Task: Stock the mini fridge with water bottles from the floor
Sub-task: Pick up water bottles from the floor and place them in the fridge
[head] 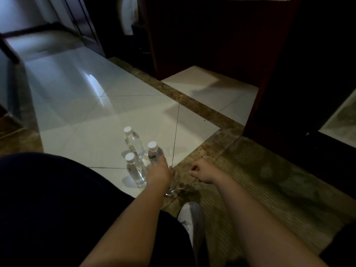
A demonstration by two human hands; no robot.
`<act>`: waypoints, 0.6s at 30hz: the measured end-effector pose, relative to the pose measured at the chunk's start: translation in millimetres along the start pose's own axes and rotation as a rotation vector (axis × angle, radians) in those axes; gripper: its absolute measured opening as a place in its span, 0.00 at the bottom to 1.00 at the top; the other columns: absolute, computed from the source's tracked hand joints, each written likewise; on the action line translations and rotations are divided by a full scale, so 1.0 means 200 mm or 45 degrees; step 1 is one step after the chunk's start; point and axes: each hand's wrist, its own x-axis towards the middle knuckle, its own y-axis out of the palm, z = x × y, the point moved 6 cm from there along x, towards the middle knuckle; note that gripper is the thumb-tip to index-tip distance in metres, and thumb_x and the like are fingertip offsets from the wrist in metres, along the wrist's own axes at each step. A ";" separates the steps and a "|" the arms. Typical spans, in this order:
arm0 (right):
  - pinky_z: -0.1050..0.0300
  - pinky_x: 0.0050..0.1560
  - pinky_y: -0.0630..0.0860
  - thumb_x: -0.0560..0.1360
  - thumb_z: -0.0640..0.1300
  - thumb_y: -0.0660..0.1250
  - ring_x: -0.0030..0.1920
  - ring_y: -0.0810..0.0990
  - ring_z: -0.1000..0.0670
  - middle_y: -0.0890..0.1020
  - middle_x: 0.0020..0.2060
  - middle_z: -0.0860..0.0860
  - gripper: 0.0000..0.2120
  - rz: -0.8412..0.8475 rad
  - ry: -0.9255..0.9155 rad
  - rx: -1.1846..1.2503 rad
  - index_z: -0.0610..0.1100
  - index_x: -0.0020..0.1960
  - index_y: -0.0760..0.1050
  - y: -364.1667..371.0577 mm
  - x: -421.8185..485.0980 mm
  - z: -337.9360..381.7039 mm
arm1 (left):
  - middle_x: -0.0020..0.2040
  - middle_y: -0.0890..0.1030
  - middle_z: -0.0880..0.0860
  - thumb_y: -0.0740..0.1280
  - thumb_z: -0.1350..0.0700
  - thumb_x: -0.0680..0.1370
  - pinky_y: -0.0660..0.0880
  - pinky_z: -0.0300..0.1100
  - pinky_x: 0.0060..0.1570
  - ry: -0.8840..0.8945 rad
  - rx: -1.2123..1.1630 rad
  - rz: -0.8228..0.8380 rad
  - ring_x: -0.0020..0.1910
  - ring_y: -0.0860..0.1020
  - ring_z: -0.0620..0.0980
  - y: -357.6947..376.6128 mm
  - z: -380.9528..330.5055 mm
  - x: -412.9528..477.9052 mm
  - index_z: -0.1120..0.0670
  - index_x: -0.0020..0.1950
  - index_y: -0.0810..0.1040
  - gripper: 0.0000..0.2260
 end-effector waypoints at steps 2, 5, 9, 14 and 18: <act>0.52 0.46 0.75 0.78 0.48 0.63 0.45 0.79 0.45 0.81 0.48 0.43 0.11 0.018 0.009 0.012 0.40 0.51 0.77 0.01 0.00 -0.01 | 0.58 0.77 0.61 0.59 0.48 0.79 0.74 0.52 0.54 0.001 -0.045 -0.081 0.57 0.76 0.60 0.02 0.01 0.00 0.56 0.68 0.62 0.20; 0.56 0.44 0.72 0.78 0.47 0.62 0.44 0.78 0.47 0.81 0.50 0.42 0.12 0.041 0.035 0.013 0.39 0.52 0.77 0.03 -0.02 -0.04 | 0.56 0.78 0.62 0.58 0.49 0.80 0.73 0.50 0.50 -0.011 -0.095 -0.104 0.54 0.77 0.60 0.02 0.03 0.00 0.56 0.68 0.62 0.20; 0.51 0.48 0.76 0.78 0.46 0.63 0.48 0.79 0.44 0.80 0.52 0.41 0.13 0.065 0.061 -0.005 0.37 0.54 0.77 0.04 -0.04 -0.08 | 0.55 0.79 0.61 0.65 0.54 0.77 0.73 0.49 0.53 -0.073 -0.607 -0.201 0.54 0.77 0.59 0.01 0.07 -0.03 0.58 0.65 0.67 0.19; 0.55 0.46 0.73 0.77 0.44 0.65 0.48 0.78 0.45 0.79 0.52 0.42 0.12 -0.016 0.081 0.072 0.38 0.56 0.75 -0.03 -0.08 -0.12 | 0.49 0.79 0.56 0.67 0.56 0.75 0.70 0.43 0.48 -0.103 -0.968 -0.322 0.52 0.77 0.56 -0.04 0.08 -0.05 0.55 0.54 0.74 0.10; 0.53 0.58 0.74 0.74 0.43 0.69 0.63 0.74 0.44 0.71 0.67 0.42 0.31 -0.194 0.004 0.343 0.45 0.74 0.60 -0.15 -0.14 -0.07 | 0.48 0.79 0.53 0.70 0.55 0.74 0.72 0.43 0.45 0.014 -1.159 -0.338 0.50 0.77 0.53 -0.14 -0.04 -0.04 0.57 0.53 0.75 0.11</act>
